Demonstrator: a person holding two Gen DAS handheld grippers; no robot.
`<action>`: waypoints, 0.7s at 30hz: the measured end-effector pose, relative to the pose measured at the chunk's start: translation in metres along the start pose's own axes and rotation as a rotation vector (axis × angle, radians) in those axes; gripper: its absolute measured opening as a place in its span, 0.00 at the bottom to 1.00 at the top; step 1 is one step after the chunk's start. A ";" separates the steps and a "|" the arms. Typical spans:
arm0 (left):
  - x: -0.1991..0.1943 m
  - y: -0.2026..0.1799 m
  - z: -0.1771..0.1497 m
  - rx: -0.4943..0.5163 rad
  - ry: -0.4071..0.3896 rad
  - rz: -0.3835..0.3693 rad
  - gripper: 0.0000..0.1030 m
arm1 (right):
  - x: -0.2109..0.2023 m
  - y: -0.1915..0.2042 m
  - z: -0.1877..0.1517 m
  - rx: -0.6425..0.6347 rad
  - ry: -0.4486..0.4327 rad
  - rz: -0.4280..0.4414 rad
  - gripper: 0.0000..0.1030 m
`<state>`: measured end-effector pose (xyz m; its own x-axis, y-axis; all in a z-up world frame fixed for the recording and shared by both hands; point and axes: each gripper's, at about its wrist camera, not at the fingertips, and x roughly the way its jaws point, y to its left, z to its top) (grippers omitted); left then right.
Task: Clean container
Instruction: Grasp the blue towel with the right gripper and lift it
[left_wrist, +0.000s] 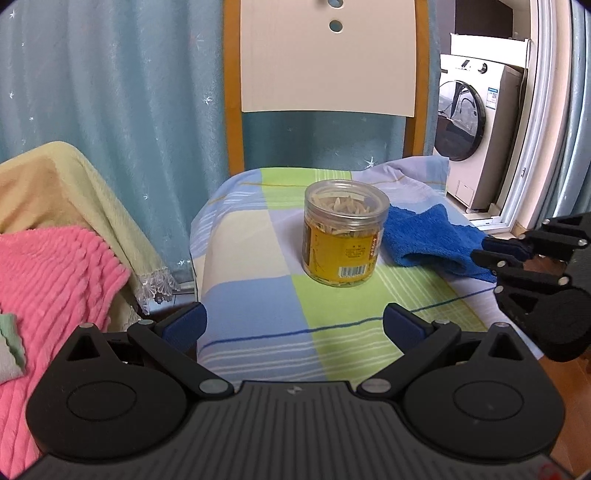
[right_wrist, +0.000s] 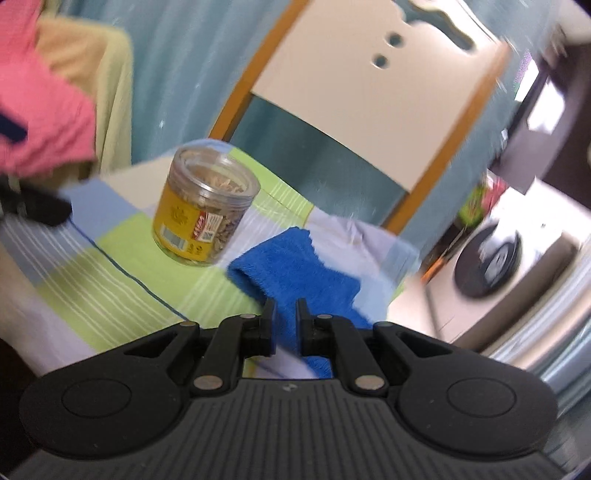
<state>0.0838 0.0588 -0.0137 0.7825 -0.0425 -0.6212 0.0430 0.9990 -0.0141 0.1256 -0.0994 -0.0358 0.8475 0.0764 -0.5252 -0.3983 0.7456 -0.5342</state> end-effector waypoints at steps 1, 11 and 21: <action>0.002 0.001 0.000 -0.001 0.000 -0.001 0.99 | 0.004 0.004 0.001 -0.043 0.003 -0.002 0.05; 0.027 0.001 0.003 0.002 0.021 -0.009 0.99 | 0.037 0.025 -0.005 -0.251 -0.003 -0.043 0.05; 0.045 0.000 0.006 -0.010 -0.003 0.013 0.99 | 0.068 0.034 -0.002 -0.306 -0.042 -0.062 0.05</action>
<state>0.1230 0.0567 -0.0367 0.7850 -0.0297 -0.6188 0.0270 0.9995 -0.0136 0.1694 -0.0706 -0.0912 0.8846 0.0697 -0.4610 -0.4274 0.5163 -0.7421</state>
